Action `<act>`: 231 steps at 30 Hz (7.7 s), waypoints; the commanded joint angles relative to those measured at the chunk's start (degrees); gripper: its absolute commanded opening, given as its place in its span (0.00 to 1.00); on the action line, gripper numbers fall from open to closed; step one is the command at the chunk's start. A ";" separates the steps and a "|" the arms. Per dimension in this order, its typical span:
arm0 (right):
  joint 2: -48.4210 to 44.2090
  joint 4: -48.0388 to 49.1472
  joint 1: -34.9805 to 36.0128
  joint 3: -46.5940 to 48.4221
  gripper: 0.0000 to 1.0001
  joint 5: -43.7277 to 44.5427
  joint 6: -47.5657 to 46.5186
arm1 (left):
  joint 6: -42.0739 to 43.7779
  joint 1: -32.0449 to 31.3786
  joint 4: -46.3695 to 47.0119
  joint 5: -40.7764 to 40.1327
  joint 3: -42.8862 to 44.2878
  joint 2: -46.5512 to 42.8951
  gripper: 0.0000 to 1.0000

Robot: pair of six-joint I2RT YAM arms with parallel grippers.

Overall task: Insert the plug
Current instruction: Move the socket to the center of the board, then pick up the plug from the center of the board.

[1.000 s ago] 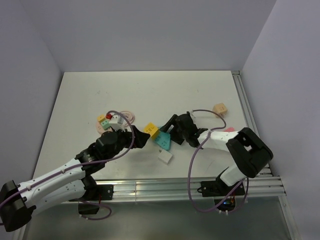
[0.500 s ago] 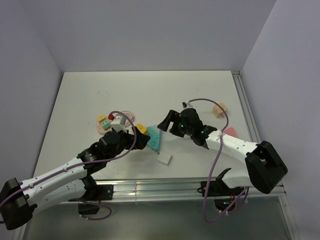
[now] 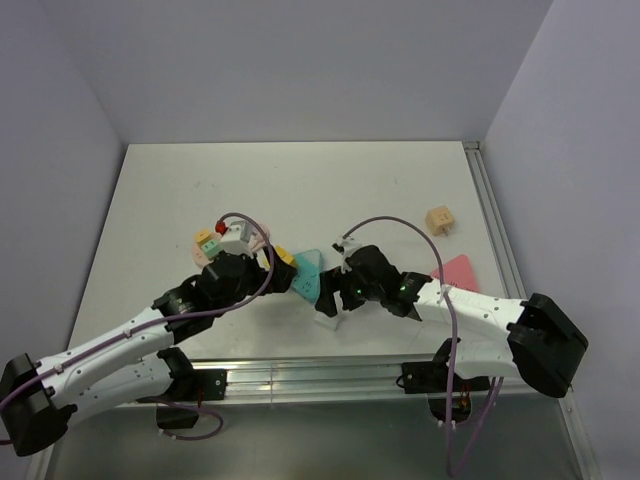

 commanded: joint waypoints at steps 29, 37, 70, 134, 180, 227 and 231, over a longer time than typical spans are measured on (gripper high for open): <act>14.72 -20.75 17.23 17.05 0.98 17.47 -19.46 | 2.61 11.78 -9.44 9.04 10.84 2.60 0.99; 22.36 -24.97 17.23 21.54 0.97 20.11 -22.37 | 3.22 11.87 -10.49 9.84 11.10 1.19 1.00; 15.26 -18.30 12.48 33.50 0.18 14.74 -6.11 | -4.15 11.87 -5.48 20.82 6.00 -4.96 0.99; 12.00 -8.27 9.14 31.74 0.23 7.63 -13.32 | -24.63 16.53 16.12 33.82 0.21 9.98 0.28; -6.55 34.18 10.46 0.80 0.84 15.89 -9.89 | -49.07 19.52 27.56 35.41 -6.48 2.77 0.00; -0.50 -13.52 9.49 23.81 0.00 13.78 -18.14 | -26.85 21.36 -9.25 26.19 4.67 -1.88 1.00; 5.13 -26.60 9.49 32.16 0.00 11.94 -18.06 | -21.05 25.30 -12.60 25.21 6.09 -0.66 1.00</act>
